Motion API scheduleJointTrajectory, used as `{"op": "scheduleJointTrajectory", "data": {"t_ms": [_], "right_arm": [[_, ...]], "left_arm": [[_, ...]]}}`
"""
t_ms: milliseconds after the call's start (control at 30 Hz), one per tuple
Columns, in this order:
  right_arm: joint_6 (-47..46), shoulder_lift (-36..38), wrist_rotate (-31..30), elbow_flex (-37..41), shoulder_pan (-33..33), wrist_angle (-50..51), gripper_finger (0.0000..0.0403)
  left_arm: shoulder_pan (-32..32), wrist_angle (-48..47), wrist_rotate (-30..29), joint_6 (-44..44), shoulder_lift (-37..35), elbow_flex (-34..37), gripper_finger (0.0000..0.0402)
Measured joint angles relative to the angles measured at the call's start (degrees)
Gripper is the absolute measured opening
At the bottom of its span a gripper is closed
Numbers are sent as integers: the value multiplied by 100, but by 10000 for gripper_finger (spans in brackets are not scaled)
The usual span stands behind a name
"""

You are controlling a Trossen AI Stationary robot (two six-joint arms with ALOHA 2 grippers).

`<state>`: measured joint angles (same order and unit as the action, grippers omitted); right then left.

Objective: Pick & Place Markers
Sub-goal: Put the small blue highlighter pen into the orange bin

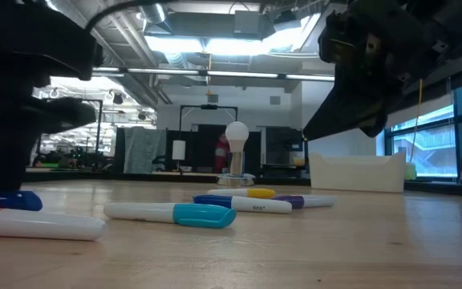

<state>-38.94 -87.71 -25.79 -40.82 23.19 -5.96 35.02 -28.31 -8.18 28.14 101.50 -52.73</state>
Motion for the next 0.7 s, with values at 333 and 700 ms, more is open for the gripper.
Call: {"op": "scheduleJointTrajectory", "data": {"t_ms": [333,700], "right_arm": [[-115,-3,-127,0,183,69,18],[-318,-187,-122,-1,211,155,18]], "left_arm": [[196,-831,-340,-245,-235,-445,45],[1186,-5354,254,2488,-1028,-2155,39]]}}
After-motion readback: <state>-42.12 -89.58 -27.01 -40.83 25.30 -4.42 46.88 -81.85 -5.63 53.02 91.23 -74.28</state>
